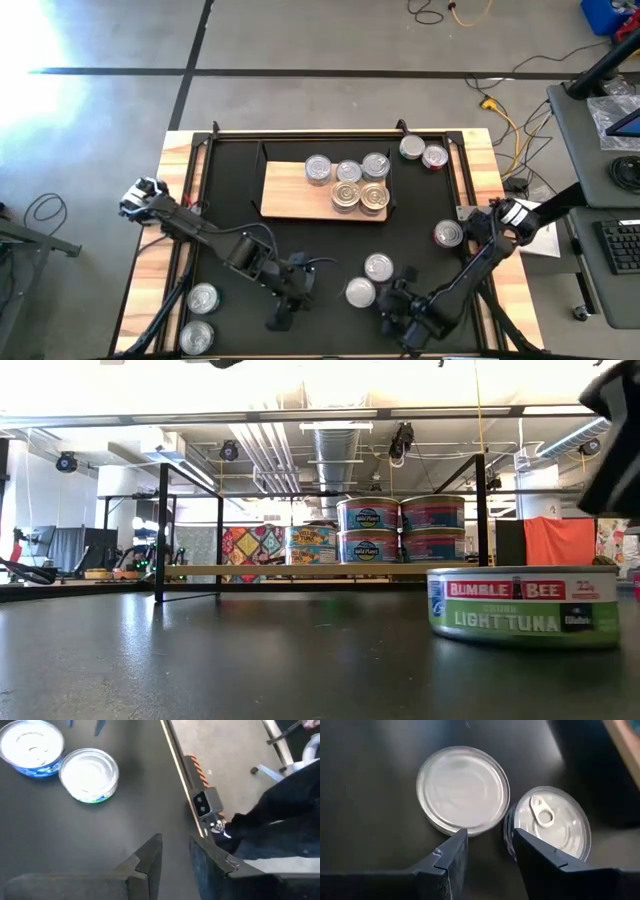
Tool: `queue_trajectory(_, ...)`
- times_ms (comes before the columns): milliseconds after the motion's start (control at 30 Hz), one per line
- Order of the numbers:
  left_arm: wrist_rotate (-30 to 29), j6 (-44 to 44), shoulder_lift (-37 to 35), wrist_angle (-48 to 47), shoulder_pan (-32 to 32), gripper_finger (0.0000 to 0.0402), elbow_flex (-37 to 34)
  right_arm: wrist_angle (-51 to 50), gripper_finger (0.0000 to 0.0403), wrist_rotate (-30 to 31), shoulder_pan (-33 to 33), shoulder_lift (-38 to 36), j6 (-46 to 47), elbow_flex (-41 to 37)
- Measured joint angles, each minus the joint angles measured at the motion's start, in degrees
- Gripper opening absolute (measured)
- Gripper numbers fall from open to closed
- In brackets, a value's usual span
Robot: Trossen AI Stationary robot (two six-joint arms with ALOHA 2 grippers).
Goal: Stack canned seafood by type on shelf
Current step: Put the bottom right green and white tuna can on the shelf
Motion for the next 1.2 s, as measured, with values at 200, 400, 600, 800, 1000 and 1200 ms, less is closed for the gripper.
queue_trajectory(200,-0.64,1.16,1.87,-0.04,0.87,0.0082,-1.0,1.35,0.0166,-0.38,0.29,0.0,5.76,-0.59)
queue_trajectory(400,-0.72,1.21,4.58,1.09,0.89,0.0082,-0.98,6.18,0.0215,-1.83,1.56,1.47,8.59,-0.64)
queue_trajectory(600,-0.11,2.06,7.89,4.38,1.1,0.0082,-1.0,10.02,0.0279,-6.61,3.39,5.6,9.85,-0.45)
queue_trajectory(800,4.48,-3.52,10.81,10.28,2.67,0.0082,-1.0,11.06,0.0341,-7.74,5.17,10.08,11.11,2.35)
queue_trajectory(1000,4.95,-4.57,12.09,13.79,2.77,0.0082,-1.0,11.51,0.0363,-7.81,4.78,11.32,9.43,6.09)
queue_trajectory(1200,7.06,-6.52,12.93,15.42,3.76,0.0109,-1.0,11.05,0.0364,-10.22,4.89,11.3,19.4,6.08)
